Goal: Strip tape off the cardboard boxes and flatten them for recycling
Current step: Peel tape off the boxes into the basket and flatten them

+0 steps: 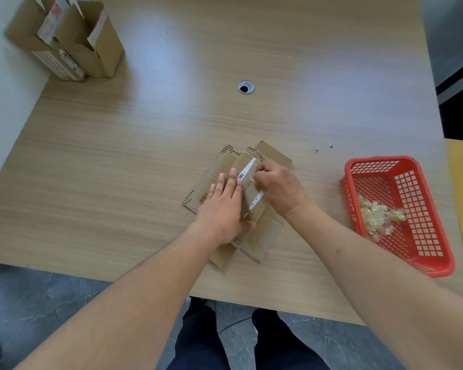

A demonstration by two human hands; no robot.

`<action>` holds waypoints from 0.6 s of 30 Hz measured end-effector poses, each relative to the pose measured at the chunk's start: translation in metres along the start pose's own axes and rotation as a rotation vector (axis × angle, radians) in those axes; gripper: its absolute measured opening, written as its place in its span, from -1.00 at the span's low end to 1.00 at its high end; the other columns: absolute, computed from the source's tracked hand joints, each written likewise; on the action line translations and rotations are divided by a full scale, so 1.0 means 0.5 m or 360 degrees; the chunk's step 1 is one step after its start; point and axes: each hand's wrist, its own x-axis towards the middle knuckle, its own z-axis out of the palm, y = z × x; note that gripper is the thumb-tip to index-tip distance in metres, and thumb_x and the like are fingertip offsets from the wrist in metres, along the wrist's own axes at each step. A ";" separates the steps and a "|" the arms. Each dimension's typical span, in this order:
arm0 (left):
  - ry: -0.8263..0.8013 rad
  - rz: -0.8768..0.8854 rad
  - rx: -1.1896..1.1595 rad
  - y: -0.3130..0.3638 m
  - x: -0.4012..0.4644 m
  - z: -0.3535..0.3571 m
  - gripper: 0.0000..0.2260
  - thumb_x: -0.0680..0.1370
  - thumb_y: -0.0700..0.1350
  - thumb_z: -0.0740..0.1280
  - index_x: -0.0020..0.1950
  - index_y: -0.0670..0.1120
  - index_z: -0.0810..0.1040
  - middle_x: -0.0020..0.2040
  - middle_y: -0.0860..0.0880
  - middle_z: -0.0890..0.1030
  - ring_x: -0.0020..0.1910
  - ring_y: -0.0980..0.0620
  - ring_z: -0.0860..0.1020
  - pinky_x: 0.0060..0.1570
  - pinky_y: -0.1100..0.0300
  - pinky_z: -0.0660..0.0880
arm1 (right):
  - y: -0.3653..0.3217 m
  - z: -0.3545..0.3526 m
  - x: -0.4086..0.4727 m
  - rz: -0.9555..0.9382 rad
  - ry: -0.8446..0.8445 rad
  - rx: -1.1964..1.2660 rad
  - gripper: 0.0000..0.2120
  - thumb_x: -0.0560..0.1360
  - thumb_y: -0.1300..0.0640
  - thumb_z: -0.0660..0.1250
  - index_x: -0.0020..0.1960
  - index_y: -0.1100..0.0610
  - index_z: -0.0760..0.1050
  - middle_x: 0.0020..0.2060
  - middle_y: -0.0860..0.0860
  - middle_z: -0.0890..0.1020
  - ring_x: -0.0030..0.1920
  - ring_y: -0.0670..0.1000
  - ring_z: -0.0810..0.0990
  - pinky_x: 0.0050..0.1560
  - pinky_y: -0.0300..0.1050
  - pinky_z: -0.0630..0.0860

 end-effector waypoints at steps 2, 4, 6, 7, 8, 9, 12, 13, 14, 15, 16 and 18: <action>-0.0006 -0.0010 -0.0003 0.002 0.001 -0.001 0.04 0.53 0.34 0.31 0.64 -0.14 -0.27 0.61 -0.08 -0.41 0.61 -0.12 -0.32 0.59 -0.02 -0.20 | 0.004 0.008 -0.010 -0.0089 -0.0015 0.0039 -0.94 0.45 0.36 0.41 -0.14 0.24 0.64 -0.10 0.13 0.59 -0.20 0.21 0.57 -0.25 0.04 0.57; -0.0010 -0.0019 -0.0006 0.003 0.002 -0.001 0.04 0.53 0.34 0.32 0.64 -0.15 -0.27 0.61 -0.09 -0.40 0.61 -0.13 -0.32 0.59 -0.02 -0.20 | 0.001 0.012 -0.020 -0.0188 -0.0078 0.0024 -0.84 0.48 0.29 0.42 0.01 0.16 0.71 -0.03 0.12 0.60 -0.08 0.20 0.58 -0.12 0.02 0.57; -0.0018 -0.0019 -0.0011 0.005 0.003 -0.002 0.04 0.53 0.34 0.32 0.64 -0.15 -0.27 0.61 -0.09 -0.41 0.61 -0.13 -0.33 0.59 -0.03 -0.20 | -0.004 0.013 -0.028 -0.0199 -0.0103 0.0064 -0.81 0.50 0.26 0.44 0.07 0.11 0.74 -0.03 0.12 0.61 -0.05 0.19 0.58 -0.06 0.04 0.57; -0.0018 -0.0015 -0.0015 0.005 0.003 -0.002 0.04 0.53 0.34 0.32 0.64 -0.15 -0.27 0.60 -0.09 -0.41 0.61 -0.13 -0.33 0.59 -0.03 -0.20 | -0.007 0.009 -0.028 -0.0107 -0.0077 0.0139 -0.81 0.50 0.27 0.44 0.07 0.10 0.74 -0.07 0.10 0.62 -0.07 0.18 0.59 -0.06 0.05 0.58; -0.0015 -0.0011 -0.0018 0.005 0.002 -0.002 0.04 0.53 0.33 0.32 0.64 -0.15 -0.28 0.60 -0.09 -0.42 0.61 -0.13 -0.33 0.60 -0.03 -0.20 | -0.010 0.006 -0.025 0.0033 -0.0038 0.0242 -0.79 0.49 0.28 0.46 0.07 0.09 0.74 -0.12 0.08 0.63 -0.09 0.15 0.60 -0.06 0.07 0.59; -0.0011 -0.0007 -0.0020 0.005 0.001 -0.002 0.04 0.53 0.33 0.32 0.64 -0.15 -0.28 0.60 -0.09 -0.42 0.60 -0.12 -0.34 0.60 -0.03 -0.20 | -0.016 0.001 -0.020 0.0205 -0.0019 0.0350 -0.77 0.47 0.29 0.48 0.08 0.07 0.74 -0.14 0.04 0.64 -0.11 0.10 0.61 -0.05 0.06 0.60; 0.0000 0.0004 -0.0021 0.001 0.000 0.000 0.03 0.53 0.34 0.31 0.65 -0.15 -0.27 0.61 -0.09 -0.41 0.61 -0.12 -0.33 0.60 -0.03 -0.20 | -0.039 -0.011 0.004 0.0649 -0.0101 0.0492 -0.61 0.38 0.25 0.53 0.16 -0.01 0.68 -0.16 -0.12 0.66 -0.14 -0.06 0.63 0.06 -0.06 0.60; 0.0003 0.0004 -0.0020 -0.001 -0.001 0.001 0.03 0.53 0.34 0.31 0.65 -0.15 -0.26 0.61 -0.08 -0.40 0.61 -0.12 -0.33 0.60 -0.03 -0.20 | -0.044 -0.013 0.011 0.0693 -0.0148 0.0482 -0.62 0.36 0.24 0.52 0.14 -0.02 0.65 -0.18 -0.14 0.65 -0.14 -0.08 0.63 0.05 -0.07 0.61; 0.0005 0.0003 -0.0019 -0.001 -0.001 0.001 0.04 0.53 0.35 0.31 0.65 -0.15 -0.27 0.61 -0.08 -0.40 0.61 -0.12 -0.33 0.60 -0.03 -0.19 | -0.047 -0.016 0.016 0.0703 -0.0184 0.0463 -0.66 0.34 0.23 0.51 0.09 -0.01 0.64 -0.19 -0.14 0.65 -0.13 -0.08 0.64 0.04 -0.06 0.62; 0.0006 0.0003 -0.0019 -0.001 -0.002 0.002 0.04 0.53 0.35 0.31 0.65 -0.15 -0.27 0.61 -0.08 -0.40 0.61 -0.12 -0.33 0.60 -0.03 -0.19 | -0.045 -0.019 0.020 0.0709 -0.0187 0.0456 -0.70 0.33 0.23 0.50 0.02 -0.01 0.64 -0.20 -0.13 0.66 -0.13 -0.07 0.65 0.02 -0.06 0.62; 0.0006 0.0005 -0.0021 0.000 -0.002 0.002 0.04 0.53 0.35 0.31 0.65 -0.15 -0.27 0.61 -0.08 -0.40 0.61 -0.12 -0.33 0.60 -0.03 -0.19 | -0.041 -0.026 0.023 0.0743 -0.0139 0.0485 -0.74 0.32 0.24 0.51 -0.03 0.01 0.64 -0.21 -0.13 0.67 -0.15 -0.07 0.65 0.01 -0.07 0.63; 0.0008 0.0014 -0.0018 0.002 -0.002 0.002 0.04 0.52 0.35 0.32 0.65 -0.15 -0.27 0.61 -0.08 -0.40 0.61 -0.12 -0.33 0.60 -0.03 -0.19 | -0.021 -0.041 0.029 0.0891 0.0096 0.0583 -0.77 0.31 0.27 0.51 -0.07 0.05 0.67 -0.23 -0.11 0.67 -0.21 -0.12 0.63 -0.06 -0.22 0.59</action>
